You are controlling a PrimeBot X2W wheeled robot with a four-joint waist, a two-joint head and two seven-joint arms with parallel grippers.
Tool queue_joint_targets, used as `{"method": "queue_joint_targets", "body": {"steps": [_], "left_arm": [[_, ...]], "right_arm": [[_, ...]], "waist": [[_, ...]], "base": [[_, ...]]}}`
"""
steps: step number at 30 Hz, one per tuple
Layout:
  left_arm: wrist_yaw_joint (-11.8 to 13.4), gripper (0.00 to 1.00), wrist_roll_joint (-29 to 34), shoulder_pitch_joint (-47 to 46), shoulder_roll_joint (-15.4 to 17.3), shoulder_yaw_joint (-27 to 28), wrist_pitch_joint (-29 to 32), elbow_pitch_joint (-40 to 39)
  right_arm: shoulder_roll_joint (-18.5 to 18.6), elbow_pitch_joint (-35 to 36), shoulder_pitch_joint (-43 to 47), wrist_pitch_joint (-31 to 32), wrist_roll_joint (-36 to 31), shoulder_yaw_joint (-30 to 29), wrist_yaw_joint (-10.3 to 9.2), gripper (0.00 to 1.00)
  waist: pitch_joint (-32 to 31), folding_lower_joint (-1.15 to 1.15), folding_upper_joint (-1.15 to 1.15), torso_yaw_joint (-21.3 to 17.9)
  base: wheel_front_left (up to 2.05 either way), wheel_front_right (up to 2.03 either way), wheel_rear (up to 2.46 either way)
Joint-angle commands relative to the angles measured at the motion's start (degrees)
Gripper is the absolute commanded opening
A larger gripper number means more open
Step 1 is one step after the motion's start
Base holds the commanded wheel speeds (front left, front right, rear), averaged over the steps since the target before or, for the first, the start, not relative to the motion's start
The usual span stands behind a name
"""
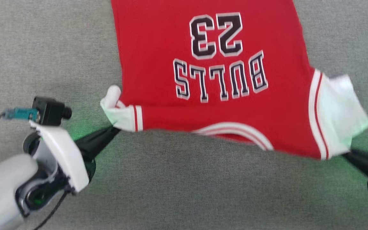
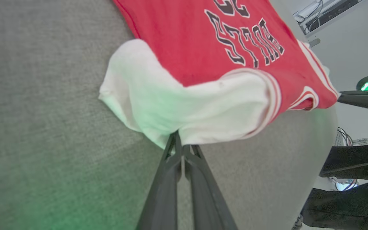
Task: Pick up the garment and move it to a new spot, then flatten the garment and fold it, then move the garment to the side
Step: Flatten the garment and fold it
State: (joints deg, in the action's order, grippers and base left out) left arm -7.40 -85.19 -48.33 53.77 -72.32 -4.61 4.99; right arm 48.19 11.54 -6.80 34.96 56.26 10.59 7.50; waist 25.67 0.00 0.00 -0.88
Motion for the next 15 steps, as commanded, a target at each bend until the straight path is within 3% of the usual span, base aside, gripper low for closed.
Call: {"method": "queue_joint_targets", "body": {"steps": [1,11,15], "left_arm": [[-0.1,0.0,0.1,1.0,0.3,-0.1,-0.4,-0.5],[-0.1,0.0,-0.3,8.4,9.1,-0.5,-4.7,-9.8],[-0.1,0.0,-0.1,10.6,10.6,-0.6,-6.2,-10.8]], "right_arm": [[-0.3,0.7,0.9,0.4,-0.6,-0.4,-0.02,0.0],[-4.8,13.9,15.6,10.5,-3.1,-5.7,-0.01,0.0],[-7.1,16.0,17.2,12.1,-4.3,-7.5,-0.01,0.0]], "waist": [[-0.1,0.0,0.0,0.1],[-0.1,0.0,0.0,-0.1],[0.2,0.0,0.0,-0.1]], "base": [[0.0,0.0,0.0],[0.0,0.0,0.0],[0.0,0.0,0.0]]}}
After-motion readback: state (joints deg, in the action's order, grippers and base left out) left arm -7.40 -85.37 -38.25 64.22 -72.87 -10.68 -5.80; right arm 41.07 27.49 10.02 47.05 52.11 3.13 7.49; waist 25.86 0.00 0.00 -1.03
